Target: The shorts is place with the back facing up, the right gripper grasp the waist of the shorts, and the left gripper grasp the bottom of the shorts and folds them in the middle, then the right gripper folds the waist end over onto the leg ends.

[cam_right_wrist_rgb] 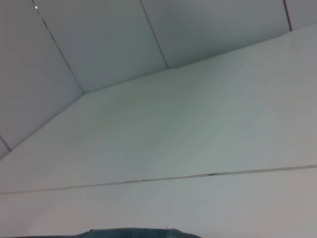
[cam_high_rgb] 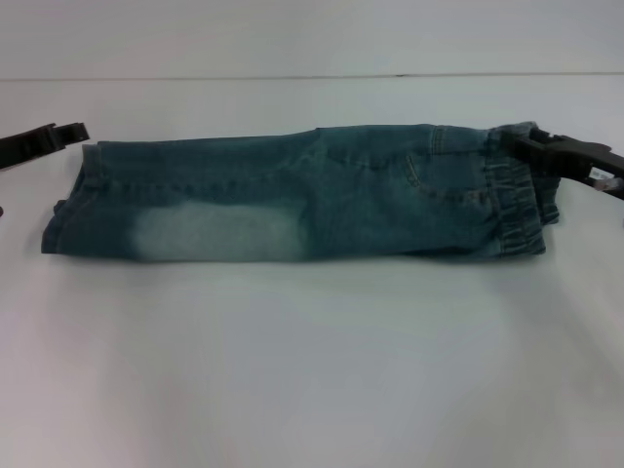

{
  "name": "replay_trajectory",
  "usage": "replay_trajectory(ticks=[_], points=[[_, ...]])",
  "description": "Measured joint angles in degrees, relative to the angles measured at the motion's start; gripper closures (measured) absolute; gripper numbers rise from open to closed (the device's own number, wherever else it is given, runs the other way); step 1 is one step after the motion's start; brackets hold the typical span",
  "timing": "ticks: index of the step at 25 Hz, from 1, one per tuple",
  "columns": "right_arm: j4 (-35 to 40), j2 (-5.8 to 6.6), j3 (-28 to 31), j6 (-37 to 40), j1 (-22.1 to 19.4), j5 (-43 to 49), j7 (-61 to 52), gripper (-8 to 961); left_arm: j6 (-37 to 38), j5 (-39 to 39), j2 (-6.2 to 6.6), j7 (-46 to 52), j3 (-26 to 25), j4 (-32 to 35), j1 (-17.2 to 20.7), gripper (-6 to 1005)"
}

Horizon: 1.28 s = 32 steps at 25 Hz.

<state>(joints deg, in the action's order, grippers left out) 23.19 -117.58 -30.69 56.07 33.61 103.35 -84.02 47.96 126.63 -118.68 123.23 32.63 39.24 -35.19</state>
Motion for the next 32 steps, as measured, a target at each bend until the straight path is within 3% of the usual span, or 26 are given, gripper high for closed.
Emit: replay_trajectory(ticks=[2, 5, 8, 9, 10, 14, 17, 20, 25, 32], points=[[0.22, 0.92, -0.76, 1.48, -0.43, 0.07, -1.84, 518, 2.3, -2.11, -0.32, -2.8, -0.05, 0.71, 0.79, 608], [0.86, 3.3, -2.03, 5.68, -1.01, 0.34, -5.7, 454, 7.41, -6.75, -0.76, -8.07, -0.06, 2.52, 2.74, 485], [3.96, 5.61, -2.78, 10.06, -1.19, 2.84, -11.35, 323, 13.02, -10.83, -1.04, -12.91, -0.08, 4.0, 4.58, 349], [5.67, 6.1, -2.86, 11.42, -1.18, 4.44, -13.83, 279, 16.4, -12.67, -1.1, -15.71, -0.18, 4.45, 5.4, 302], [8.15, 6.68, -2.94, 13.14, -1.15, 6.51, -17.1, 235, 24.9, -16.07, -1.13, -21.1, -0.42, 5.06, 6.86, 254], [18.15, 8.51, -4.81, 20.26, 0.49, 15.52, -31.63, 95, 35.35, -17.16, -0.92, -25.62, -1.26, 5.0, 7.5, 65], [23.58, 9.66, -8.33, 25.09, 3.89, 23.74, -43.37, 28, 43.35, -17.1, -1.04, -29.03, -1.35, 4.82, 7.73, 65], [26.22, 9.36, -9.58, 27.14, 7.58, 33.05, -49.17, 34, 46.69, -16.94, -1.15, -30.29, -0.95, 4.58, 7.87, 65], [26.16, 7.15, -10.2, 26.35, 13.12, 48.43, -53.43, 38, 48.5, -16.87, -1.35, -31.48, -0.73, 3.73, 8.58, 66], [23.67, 5.11, -11.28, 21.19, 13.34, 51.29, -54.42, 38, 48.7, -16.8, -2.02, -31.77, -0.73, 3.56, 10.01, 66]])
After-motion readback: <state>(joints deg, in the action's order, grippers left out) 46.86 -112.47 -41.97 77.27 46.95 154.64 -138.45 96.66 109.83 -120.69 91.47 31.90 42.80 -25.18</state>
